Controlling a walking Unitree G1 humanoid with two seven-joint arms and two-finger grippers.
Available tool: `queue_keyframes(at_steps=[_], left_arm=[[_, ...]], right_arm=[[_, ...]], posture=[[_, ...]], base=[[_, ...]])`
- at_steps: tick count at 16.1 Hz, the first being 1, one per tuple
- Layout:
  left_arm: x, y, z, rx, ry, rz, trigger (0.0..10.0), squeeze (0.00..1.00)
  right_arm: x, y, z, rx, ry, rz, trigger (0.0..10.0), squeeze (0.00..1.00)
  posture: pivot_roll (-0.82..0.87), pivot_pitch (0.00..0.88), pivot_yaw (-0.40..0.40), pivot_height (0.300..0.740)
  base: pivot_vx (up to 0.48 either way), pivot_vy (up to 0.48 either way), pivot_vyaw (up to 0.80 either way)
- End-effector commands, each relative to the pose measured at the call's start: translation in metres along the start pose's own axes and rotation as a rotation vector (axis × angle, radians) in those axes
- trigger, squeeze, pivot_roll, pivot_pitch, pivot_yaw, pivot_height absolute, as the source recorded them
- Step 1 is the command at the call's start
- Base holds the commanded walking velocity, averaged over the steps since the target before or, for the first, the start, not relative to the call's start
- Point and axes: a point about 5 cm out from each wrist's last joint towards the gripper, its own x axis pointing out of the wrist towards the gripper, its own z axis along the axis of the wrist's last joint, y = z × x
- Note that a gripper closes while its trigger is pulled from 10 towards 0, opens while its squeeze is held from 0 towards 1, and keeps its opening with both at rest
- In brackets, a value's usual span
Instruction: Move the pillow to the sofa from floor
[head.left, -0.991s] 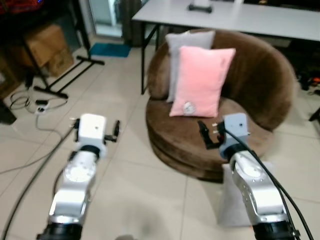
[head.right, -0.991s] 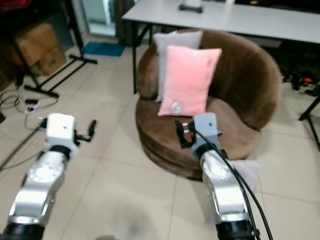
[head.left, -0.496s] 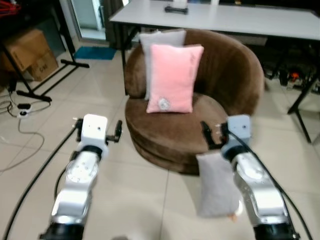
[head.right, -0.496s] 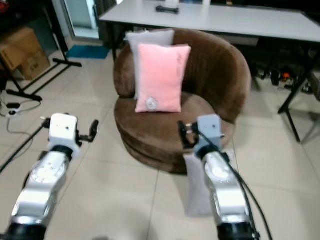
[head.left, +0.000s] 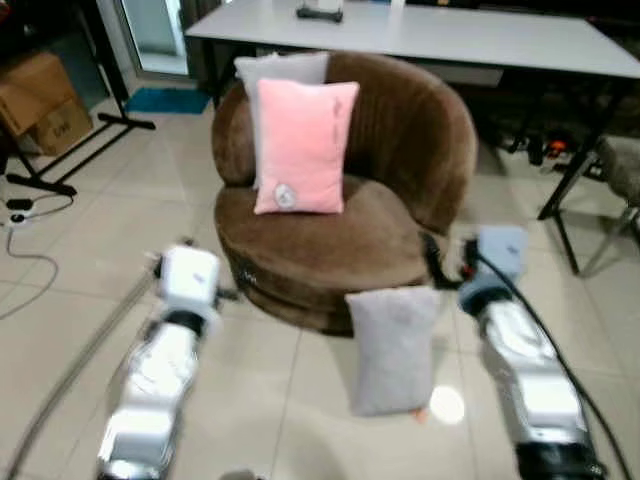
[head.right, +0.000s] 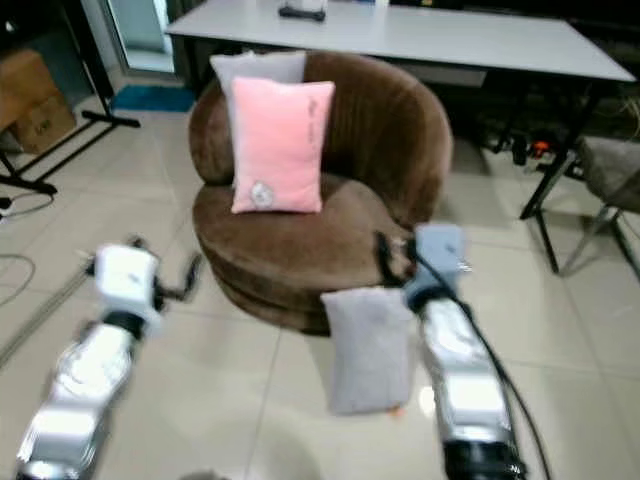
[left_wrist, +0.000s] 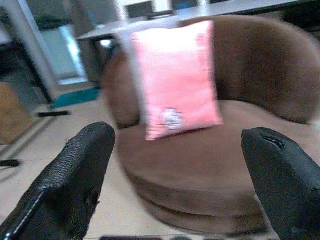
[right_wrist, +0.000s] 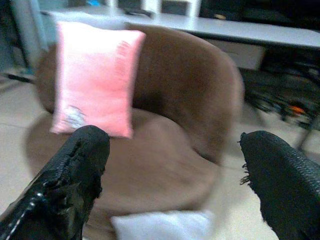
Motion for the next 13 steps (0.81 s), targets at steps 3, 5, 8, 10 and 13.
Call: queue_keyframes(at_steps=[3, 5, 8, 10, 13], left_arm=[[0.0008, 0.0083, 0.0081, 0.012, -0.035, 0.025, 10.0, 0.26], [0.0016, 0.0073, 0.0094, -0.024, -0.038, 0.025, 10.0, 0.25], [0.0050, 0.0096, 0.0092, -0.017, -0.036, 0.034, 10.0, 0.27], [0.0068, 0.0070, 0.0118, -0.037, -0.051, 0.010, 10.0, 0.27], [0.0075, 0.0036, 0.0115, -0.042, -0.047, -0.012, 10.0, 0.28]], right_arm=[[0.0024, 0.0059, 0.0053, 0.004, -0.029, 0.023, 10.0, 0.00], [0.0027, 0.0062, 0.0044, 0.004, -0.027, 0.024, 10.0, 0.00], [0.0024, 0.0077, 0.0027, 0.000, -0.021, 0.027, 10.0, 0.00], [0.0023, 0.0075, 0.0013, -0.001, -0.015, 0.022, 10.0, 0.00], [0.0027, 0.0070, 0.0008, 0.003, -0.008, 0.023, 10.0, 0.00]], posture=[[0.03, 0.000, -0.011, 0.740], [0.04, 0.000, -0.012, 0.740], [0.03, 0.000, -0.010, 0.740], [0.03, 0.000, -0.007, 0.740], [0.02, 0.000, -0.005, 0.740]], base=[[0.000, -0.210, 0.00], [0.000, 0.000, 0.00], [0.000, 0.000, 0.00], [0.000, 0.000, 0.00], [0.086, 0.000, -0.69]])
